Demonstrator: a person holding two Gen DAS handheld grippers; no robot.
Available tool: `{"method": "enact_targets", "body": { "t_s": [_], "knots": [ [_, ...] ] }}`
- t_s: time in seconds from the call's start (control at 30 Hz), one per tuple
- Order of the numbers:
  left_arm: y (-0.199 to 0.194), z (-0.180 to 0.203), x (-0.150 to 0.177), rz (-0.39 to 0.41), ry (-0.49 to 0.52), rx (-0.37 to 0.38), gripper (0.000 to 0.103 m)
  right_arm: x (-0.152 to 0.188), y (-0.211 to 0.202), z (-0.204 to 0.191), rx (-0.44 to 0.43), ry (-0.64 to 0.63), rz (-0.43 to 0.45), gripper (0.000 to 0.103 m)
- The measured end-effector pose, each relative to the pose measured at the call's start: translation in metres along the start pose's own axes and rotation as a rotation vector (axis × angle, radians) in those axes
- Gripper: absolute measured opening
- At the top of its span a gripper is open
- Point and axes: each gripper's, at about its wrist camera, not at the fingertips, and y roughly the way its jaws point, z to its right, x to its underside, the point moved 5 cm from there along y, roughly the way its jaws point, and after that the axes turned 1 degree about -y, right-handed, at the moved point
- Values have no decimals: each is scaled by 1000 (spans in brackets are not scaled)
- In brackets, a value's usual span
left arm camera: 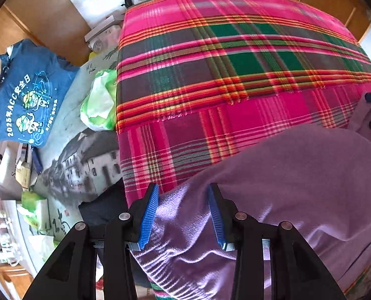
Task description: Fold clothes
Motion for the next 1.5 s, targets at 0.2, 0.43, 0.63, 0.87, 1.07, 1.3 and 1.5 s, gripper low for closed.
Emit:
{"method": "enact_targets", "body": {
  "t_s": [0.2,0.43,0.63,0.87,1.07,1.3,1.5],
  "knots": [
    [7,-2,4,0,9,9,42,2,20,-28,42,-158,-63,40],
    [8,-1,8,26,27,22,42,-3,24,-22,-7,-97,-50,40],
    [8,-1,10,45,34,32,42,-5,32,-16,-82,-19,-46,35],
    [5,12,11,86,97,-24,8,-5,33,-5,-70,66,-25,6],
    [-1,8,6,131,63,-53,3,-2,-1,21,7,187,125,5],
    [-4,-11,-4,150,-25,-81,3,-14,-7,60,87,285,188,5],
    [1,-26,8,111,-142,7,10,-9,-1,71,130,335,188,4]
  ]
}}
